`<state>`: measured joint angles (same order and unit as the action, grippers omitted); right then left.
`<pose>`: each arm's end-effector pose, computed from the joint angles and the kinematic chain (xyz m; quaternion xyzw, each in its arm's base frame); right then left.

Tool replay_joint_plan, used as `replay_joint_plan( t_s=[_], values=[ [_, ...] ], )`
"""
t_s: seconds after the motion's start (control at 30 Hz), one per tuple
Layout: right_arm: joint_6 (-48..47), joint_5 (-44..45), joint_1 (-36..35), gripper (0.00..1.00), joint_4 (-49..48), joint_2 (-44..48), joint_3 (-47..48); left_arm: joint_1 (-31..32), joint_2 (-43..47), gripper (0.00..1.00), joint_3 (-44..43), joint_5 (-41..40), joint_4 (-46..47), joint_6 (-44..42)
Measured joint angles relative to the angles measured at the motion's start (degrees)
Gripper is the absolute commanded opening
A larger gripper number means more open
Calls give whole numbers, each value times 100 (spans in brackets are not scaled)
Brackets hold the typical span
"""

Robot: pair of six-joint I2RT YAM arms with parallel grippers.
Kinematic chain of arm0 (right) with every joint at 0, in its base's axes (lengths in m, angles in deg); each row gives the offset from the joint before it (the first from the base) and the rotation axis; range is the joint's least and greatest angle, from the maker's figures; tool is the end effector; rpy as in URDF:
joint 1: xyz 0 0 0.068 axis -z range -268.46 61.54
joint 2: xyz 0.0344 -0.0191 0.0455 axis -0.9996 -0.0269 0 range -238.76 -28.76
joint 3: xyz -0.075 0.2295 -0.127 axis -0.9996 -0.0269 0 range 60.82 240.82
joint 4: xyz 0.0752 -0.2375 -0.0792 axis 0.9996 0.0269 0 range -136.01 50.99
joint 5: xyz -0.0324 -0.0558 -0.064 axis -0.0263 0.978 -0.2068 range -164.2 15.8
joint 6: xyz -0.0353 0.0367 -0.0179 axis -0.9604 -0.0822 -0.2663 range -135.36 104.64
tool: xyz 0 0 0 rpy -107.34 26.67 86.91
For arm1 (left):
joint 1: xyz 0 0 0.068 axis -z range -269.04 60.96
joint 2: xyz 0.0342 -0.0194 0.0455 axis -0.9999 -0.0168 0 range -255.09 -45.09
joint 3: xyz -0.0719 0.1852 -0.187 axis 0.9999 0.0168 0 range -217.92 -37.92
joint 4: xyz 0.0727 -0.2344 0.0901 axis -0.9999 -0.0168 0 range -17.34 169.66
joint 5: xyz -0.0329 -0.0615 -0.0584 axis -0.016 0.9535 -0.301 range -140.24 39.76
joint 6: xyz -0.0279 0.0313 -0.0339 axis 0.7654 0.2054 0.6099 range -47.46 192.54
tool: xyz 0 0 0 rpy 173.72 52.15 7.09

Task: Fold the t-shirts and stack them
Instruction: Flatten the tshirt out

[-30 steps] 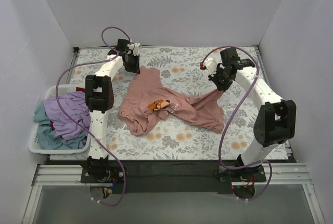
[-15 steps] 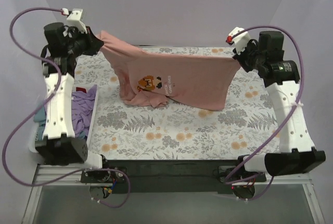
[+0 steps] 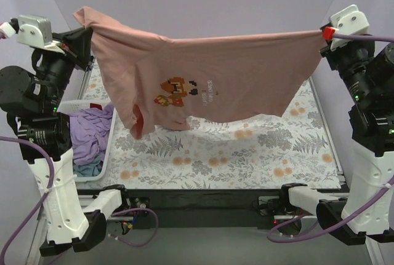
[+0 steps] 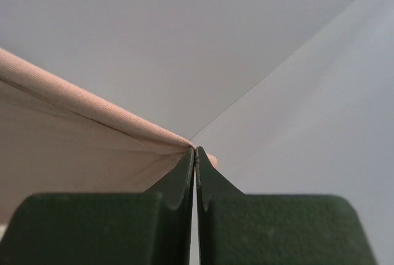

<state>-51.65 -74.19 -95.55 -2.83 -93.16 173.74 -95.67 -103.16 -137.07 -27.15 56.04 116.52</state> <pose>0.1314 0.0163 0.5850 -0.2487 0.6257 -0.1864 0.7154 0.1282 0.0008 0.5759 -0.1019 0.5929 -0.3651 0.7104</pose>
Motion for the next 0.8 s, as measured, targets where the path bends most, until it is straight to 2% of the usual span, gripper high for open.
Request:
replay_joint_plan(
  t_s=[0.1, 0.17, 0.33, 0.47, 0.57, 0.67, 0.73, 0.8],
  values=[
    [59, 20, 0, 1, -291, -278, 577, 0, -372, 0, -490, -101, 199, 46],
    [59, 46, 0, 1, -577, -415, 632, 0, -651, 0, -691, -136, 291, 59],
    [52, 118, 0, 1, -1113, -695, 33, 0, -1434, 0, -833, -59, 459, 70],
    [111, 240, -4, 1, -1508, -1340, -249, 7, -2570, 0, -1117, 197, 678, 264],
    [236, 369, -4, 1, -1685, -2022, -33, 11, -3644, 0, -1788, 332, 916, 533],
    [407, 490, -7, 1, -1749, -2715, 573, 15, -4870, 0, -2933, 369, 1165, 866],
    [494, 586, -7, 1, -1840, -3005, 977, 22, -5493, 0, -3744, 354, 1311, 1014],
    [573, 656, -4, 1, -1998, -3077, 1224, 33, -5702, 0, -4052, 275, 1611, 1093]
  ],
)
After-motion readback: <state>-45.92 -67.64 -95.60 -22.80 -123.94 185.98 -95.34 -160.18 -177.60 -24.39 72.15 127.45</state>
